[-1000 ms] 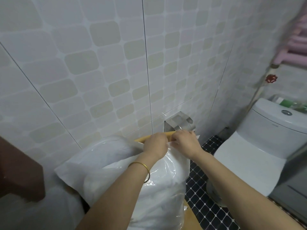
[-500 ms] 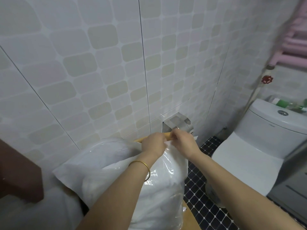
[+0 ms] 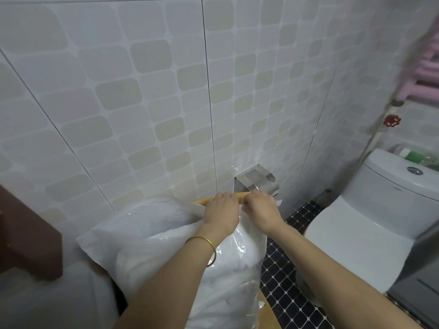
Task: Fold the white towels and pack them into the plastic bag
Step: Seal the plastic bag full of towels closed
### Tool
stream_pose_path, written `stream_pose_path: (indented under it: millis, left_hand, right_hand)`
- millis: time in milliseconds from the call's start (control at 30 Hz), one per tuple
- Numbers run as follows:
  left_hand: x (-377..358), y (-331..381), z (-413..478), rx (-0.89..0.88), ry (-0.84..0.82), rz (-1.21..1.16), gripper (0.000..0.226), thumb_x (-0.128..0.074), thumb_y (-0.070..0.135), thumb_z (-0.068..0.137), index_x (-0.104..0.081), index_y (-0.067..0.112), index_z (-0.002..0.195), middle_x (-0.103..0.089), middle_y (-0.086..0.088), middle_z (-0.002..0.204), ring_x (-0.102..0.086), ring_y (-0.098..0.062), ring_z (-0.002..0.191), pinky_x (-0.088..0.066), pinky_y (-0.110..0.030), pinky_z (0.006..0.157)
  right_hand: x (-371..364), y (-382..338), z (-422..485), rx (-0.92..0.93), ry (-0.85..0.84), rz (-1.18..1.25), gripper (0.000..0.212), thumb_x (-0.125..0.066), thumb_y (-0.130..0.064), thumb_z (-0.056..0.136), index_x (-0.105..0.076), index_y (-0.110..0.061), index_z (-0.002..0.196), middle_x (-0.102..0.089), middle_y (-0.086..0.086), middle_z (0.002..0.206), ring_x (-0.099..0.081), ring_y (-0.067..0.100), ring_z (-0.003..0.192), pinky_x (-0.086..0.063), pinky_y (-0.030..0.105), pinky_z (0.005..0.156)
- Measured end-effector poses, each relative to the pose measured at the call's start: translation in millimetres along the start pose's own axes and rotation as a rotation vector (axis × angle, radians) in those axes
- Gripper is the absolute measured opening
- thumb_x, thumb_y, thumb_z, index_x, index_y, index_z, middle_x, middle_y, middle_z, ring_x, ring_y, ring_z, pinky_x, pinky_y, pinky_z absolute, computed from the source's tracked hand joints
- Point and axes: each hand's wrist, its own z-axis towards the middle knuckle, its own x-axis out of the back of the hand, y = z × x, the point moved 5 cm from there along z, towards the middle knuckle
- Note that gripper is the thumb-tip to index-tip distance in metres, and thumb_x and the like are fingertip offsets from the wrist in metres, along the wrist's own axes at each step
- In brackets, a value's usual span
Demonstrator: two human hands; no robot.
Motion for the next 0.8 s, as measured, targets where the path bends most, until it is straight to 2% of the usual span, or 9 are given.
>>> stream_pose_path:
  millis: [233, 400, 600, 800]
  left_hand:
    - [12.9, -8.0, 3.6, 0.062, -0.080, -0.089, 0.024, -0.049, 0.019, 0.096, -0.053, 0.012, 0.119, -0.053, -0.008, 0.124, -0.047, -0.028, 0.118, -0.040, -0.036, 0.092]
    - [20.6, -24.0, 0.8, 0.095, -0.120, -0.119, 0.019, -0.052, 0.020, 0.093, -0.059, 0.015, 0.110, -0.057, -0.008, 0.120, -0.050, -0.028, 0.115, -0.042, -0.037, 0.092]
    - [18.5, -23.3, -4.9, 0.112, -0.088, -0.165, 0.021, -0.053, 0.021, 0.092, -0.059, 0.013, 0.111, -0.059, -0.009, 0.119, -0.053, -0.030, 0.113, -0.043, -0.037, 0.089]
    - [18.4, -22.5, -4.7, 0.099, -0.043, -0.237, 0.010, -0.059, 0.022, 0.088, -0.064, 0.018, 0.096, -0.063, -0.005, 0.110, -0.055, -0.027, 0.108, -0.043, -0.034, 0.084]
  right_hand:
    - [3.3, 1.9, 1.8, -0.019, -0.024, -0.003, 0.014, -0.047, -0.017, 0.090, -0.061, -0.014, 0.092, -0.058, 0.004, 0.100, -0.051, 0.026, 0.102, -0.025, 0.030, 0.072]
    - [8.3, -1.0, 3.4, -0.025, -0.033, 0.073, 0.011, -0.054, -0.023, 0.085, -0.065, -0.024, 0.089, -0.059, -0.002, 0.097, -0.051, 0.021, 0.100, -0.027, 0.028, 0.072]
    - [5.3, -10.3, 6.4, -0.005, -0.057, 0.073, 0.013, -0.051, -0.021, 0.086, -0.064, -0.023, 0.087, -0.061, 0.000, 0.099, -0.054, 0.022, 0.100, -0.027, 0.028, 0.074]
    - [5.2, -10.5, 2.9, 0.017, -0.073, 0.034, 0.013, -0.048, -0.019, 0.090, -0.061, -0.020, 0.091, -0.060, 0.002, 0.102, -0.052, 0.023, 0.102, -0.025, 0.028, 0.074]
